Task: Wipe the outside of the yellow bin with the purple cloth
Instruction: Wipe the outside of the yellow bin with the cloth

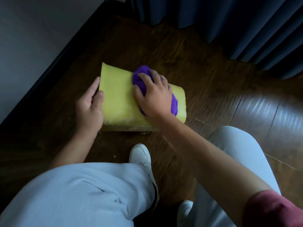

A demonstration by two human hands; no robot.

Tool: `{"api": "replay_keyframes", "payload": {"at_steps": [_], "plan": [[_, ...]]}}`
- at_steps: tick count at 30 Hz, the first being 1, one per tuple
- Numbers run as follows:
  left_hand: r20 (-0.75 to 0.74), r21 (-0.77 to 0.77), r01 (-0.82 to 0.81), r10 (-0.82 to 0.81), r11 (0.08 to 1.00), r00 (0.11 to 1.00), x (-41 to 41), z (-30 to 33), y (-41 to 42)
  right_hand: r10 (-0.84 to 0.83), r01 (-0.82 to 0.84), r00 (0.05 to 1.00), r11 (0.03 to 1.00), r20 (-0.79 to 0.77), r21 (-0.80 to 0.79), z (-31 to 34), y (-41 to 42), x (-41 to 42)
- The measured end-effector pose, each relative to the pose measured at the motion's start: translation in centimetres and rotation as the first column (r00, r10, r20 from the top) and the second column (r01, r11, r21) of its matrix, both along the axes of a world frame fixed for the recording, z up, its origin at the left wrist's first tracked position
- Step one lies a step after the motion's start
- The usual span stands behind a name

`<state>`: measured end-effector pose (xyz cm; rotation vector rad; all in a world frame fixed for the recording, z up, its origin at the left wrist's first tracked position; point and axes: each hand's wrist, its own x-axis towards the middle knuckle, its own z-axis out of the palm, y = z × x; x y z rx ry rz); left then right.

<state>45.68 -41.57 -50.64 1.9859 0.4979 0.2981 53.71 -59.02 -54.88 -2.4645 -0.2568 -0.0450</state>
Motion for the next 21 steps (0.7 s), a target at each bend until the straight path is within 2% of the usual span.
{"api": "replay_keyframes", "payload": {"at_steps": [4, 12, 21], "plan": [[-0.009, -0.009, -0.022, 0.021, 1.000, 1.000, -0.1, 0.0, 0.0, -0.171, 0.166, 0.980, 0.985, -0.100, -0.053, -2.6, -3.7, 0.9], [-0.006, 0.005, -0.012, 0.012, 1.000, 1.000, -0.1, 0.2, -0.5, -0.335, 0.331, 0.918, 0.942, -0.214, -0.052, -5.9, -8.1, 1.6], [-0.033, 0.084, 0.084, -0.082, 0.993, 0.996, 0.6, 0.5, -0.1, -0.324, 0.380, 0.890, 0.916, -0.322, 0.129, -7.7, -12.0, 0.5]]}}
